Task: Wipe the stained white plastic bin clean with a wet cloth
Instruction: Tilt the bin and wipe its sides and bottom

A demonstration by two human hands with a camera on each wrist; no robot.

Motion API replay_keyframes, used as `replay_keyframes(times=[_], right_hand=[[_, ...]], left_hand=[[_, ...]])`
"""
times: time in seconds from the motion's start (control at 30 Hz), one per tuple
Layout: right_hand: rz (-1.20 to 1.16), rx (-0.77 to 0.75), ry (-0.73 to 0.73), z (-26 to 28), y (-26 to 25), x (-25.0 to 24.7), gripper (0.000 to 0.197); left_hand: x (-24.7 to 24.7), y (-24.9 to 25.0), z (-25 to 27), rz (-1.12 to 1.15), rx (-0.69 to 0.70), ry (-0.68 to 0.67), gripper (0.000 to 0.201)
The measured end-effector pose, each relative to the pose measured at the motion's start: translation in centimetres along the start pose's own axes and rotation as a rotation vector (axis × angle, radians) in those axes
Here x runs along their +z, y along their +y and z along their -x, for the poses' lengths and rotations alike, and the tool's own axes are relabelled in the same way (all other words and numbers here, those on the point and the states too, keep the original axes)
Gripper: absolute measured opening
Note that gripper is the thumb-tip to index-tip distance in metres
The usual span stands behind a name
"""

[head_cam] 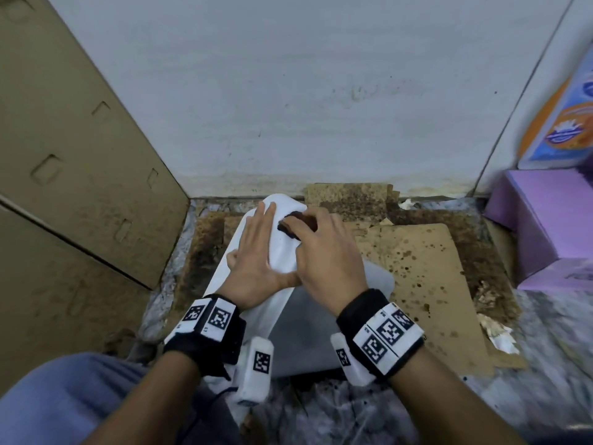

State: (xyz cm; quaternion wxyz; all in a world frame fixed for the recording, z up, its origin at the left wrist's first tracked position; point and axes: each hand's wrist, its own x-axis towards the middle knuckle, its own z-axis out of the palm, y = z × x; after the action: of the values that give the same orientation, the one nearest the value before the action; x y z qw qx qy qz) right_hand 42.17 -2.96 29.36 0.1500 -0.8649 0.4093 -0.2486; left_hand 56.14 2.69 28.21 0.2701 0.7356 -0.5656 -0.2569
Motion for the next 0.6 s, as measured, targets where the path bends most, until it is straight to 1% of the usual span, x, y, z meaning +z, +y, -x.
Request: replay_keyframes(times=[0.07,0.13,0.23,0.33,0.4,0.43,0.5,0.57,0.6], right_hand=[[0.056,-0.027,0.019,0.1,-0.4,-0.2,0.044],[0.084,-0.045,0.020,0.1,-0.6,-0.2,0.037],[0.087,-0.069,-0.014,-0.1,-0.9,-0.3,0.027],[0.025,-0.067,-0.064,-0.4,-0.7,-0.8,0.020],[-0.099,-0.015,-0.088,-0.6,0.0,-1.5,0.020],[-0.188,0.029,-0.079,-0.7,0.3,-2.0,0.020],[-0.308,0.118,0.009,-0.8,1.1,-2.9,0.019],[-0.326,0.171,0.107,-1.0,1.5,-3.4,0.016],[-0.326,0.173,0.125,-1.1,1.5,-3.5,0.015]], left_hand=[[0.0,0.2,0.1,-0.007,-0.009,-0.008,0.127],[0.0,0.1,0.2,-0.016,-0.017,-0.012,0.129],[-0.2,0.1,0.7,-0.028,-0.030,-0.020,0.128],[-0.1,0.4,1.1,-0.022,-0.044,-0.028,0.132],[0.3,0.7,1.2,-0.029,-0.039,-0.034,0.132],[0.5,0.8,1.1,-0.033,-0.036,-0.031,0.132],[0.8,1.1,0.9,-0.047,-0.042,-0.031,0.131],[1.0,1.3,0.7,-0.061,-0.044,-0.029,0.129],[1.1,1.5,0.7,-0.064,-0.040,-0.031,0.129]])
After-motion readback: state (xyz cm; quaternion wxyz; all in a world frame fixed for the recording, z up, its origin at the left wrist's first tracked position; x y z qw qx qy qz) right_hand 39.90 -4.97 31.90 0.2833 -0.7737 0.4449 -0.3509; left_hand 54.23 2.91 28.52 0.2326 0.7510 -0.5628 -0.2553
